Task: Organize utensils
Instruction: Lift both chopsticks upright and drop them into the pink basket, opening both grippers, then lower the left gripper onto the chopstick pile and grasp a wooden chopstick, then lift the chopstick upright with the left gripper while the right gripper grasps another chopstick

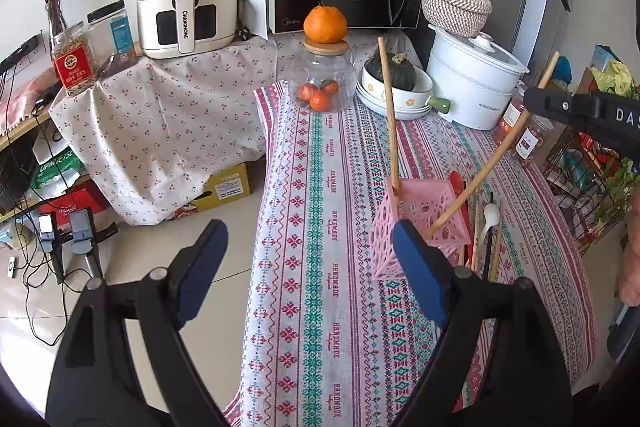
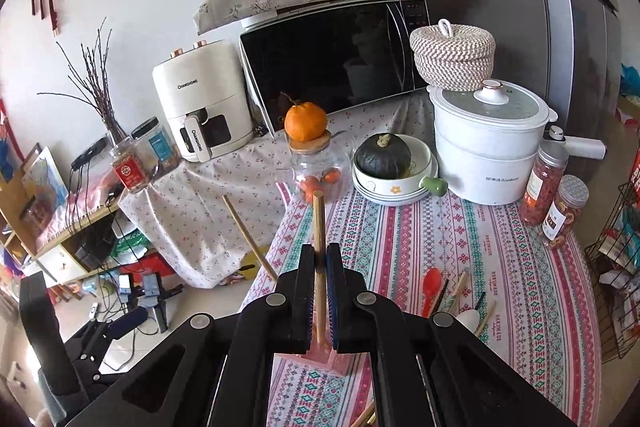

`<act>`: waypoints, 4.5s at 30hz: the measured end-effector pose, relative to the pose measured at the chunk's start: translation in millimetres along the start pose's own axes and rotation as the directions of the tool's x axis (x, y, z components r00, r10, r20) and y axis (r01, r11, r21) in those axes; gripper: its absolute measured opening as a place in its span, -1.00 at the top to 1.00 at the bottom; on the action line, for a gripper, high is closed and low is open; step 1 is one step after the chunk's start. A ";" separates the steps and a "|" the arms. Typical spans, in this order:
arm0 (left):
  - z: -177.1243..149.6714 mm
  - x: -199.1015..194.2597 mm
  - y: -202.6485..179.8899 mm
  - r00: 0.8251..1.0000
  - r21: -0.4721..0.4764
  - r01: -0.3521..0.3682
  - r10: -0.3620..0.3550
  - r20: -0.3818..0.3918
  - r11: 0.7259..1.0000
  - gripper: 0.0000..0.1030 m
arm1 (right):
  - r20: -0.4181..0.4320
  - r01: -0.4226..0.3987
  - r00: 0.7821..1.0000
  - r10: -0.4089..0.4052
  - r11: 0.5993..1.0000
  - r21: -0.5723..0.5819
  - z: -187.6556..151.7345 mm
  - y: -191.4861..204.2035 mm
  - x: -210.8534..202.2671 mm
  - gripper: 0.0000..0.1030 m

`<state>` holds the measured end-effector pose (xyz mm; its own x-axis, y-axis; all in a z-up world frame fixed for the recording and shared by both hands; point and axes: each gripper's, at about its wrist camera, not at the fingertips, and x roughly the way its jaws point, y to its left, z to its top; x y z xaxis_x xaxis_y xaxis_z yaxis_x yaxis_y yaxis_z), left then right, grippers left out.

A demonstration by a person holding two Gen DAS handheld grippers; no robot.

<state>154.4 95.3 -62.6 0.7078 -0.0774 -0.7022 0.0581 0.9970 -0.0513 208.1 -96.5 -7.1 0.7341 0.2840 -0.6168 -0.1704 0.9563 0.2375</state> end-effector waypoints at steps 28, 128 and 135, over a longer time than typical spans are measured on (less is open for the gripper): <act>-20.2 2.3 -48.4 0.984 0.050 0.127 -0.120 -0.128 0.991 -0.77 | -0.141 0.065 0.989 -0.052 0.994 0.088 -33.5 -71.3 -12.0 -0.62; -7.9 -12.2 -87.0 0.971 0.135 0.237 -0.238 -0.005 0.962 0.89 | -0.522 0.378 0.798 -0.302 0.925 0.043 -104.0 -162.3 130.4 0.65; -11.1 -10.8 -80.4 0.975 0.118 0.221 -0.221 -0.011 0.968 0.89 | -0.538 0.295 0.828 -0.158 0.938 0.179 -111.8 -181.3 114.1 0.87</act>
<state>134.3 16.0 -58.7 0.6699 -0.2956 -0.6811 0.2954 0.9477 -0.1208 249.2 -229.7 -204.4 0.2812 0.1211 -0.9520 0.1746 0.9690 0.1748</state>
